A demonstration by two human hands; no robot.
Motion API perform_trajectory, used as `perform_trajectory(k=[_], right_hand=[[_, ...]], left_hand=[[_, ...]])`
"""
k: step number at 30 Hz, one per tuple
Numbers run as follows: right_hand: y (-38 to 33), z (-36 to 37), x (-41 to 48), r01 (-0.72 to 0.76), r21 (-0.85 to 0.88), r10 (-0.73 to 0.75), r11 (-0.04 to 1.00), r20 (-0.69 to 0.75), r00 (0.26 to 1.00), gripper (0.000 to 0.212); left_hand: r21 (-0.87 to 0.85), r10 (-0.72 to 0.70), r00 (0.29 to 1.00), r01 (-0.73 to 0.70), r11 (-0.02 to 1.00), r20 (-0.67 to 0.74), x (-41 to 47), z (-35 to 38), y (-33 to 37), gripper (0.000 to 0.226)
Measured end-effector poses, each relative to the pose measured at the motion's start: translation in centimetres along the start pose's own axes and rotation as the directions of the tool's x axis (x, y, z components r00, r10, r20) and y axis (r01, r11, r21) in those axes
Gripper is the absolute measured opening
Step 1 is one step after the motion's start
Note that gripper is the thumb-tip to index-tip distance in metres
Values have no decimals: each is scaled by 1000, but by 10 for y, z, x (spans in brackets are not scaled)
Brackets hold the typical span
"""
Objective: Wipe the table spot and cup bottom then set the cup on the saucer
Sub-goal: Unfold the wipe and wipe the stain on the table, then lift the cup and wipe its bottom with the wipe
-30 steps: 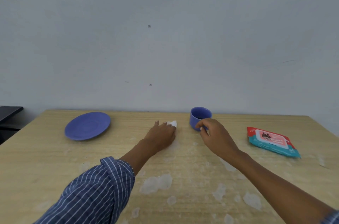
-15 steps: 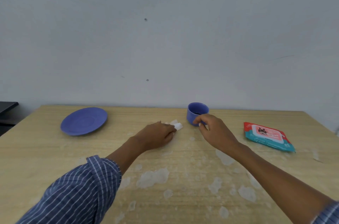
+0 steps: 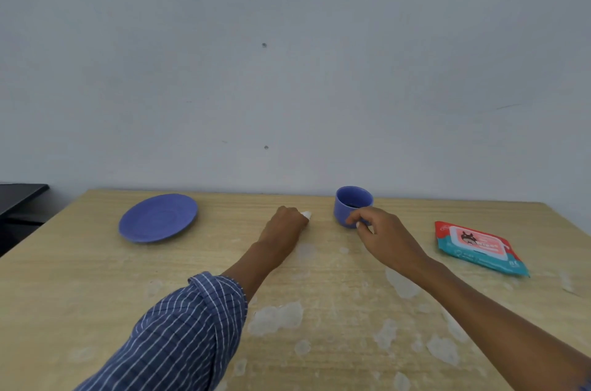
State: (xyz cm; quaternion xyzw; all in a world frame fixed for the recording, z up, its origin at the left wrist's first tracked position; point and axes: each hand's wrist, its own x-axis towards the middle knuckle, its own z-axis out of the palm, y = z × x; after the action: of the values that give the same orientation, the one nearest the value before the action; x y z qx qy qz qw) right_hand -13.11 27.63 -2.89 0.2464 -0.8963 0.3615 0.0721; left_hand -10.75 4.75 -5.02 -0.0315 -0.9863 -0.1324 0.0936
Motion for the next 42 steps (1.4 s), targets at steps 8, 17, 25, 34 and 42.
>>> perform_trajectory(k=[8,17,25,34,42], right_hand=[[5,-2,-2,47,58,-40,997,-107,993,26],[8,3,5,-310,201,336,929,-111,935,17],[6,-3,6,-441,446,473,779,43,880,23],[4,-4,13,-453,486,475,748,86,876,20],[8,0,13,-448,478,466,755,90,880,18]], left_hand=[[-13,109,994,-109,994,1,6,-3,-1,25],[-76,96,995,-95,993,8,14,5,19,28],[50,52,998,-51,997,-21,14,2,7,28],[13,-130,992,130,991,-4,5,-13,-21,17],[-55,-14,998,11,998,-68,17,-2,11,35]])
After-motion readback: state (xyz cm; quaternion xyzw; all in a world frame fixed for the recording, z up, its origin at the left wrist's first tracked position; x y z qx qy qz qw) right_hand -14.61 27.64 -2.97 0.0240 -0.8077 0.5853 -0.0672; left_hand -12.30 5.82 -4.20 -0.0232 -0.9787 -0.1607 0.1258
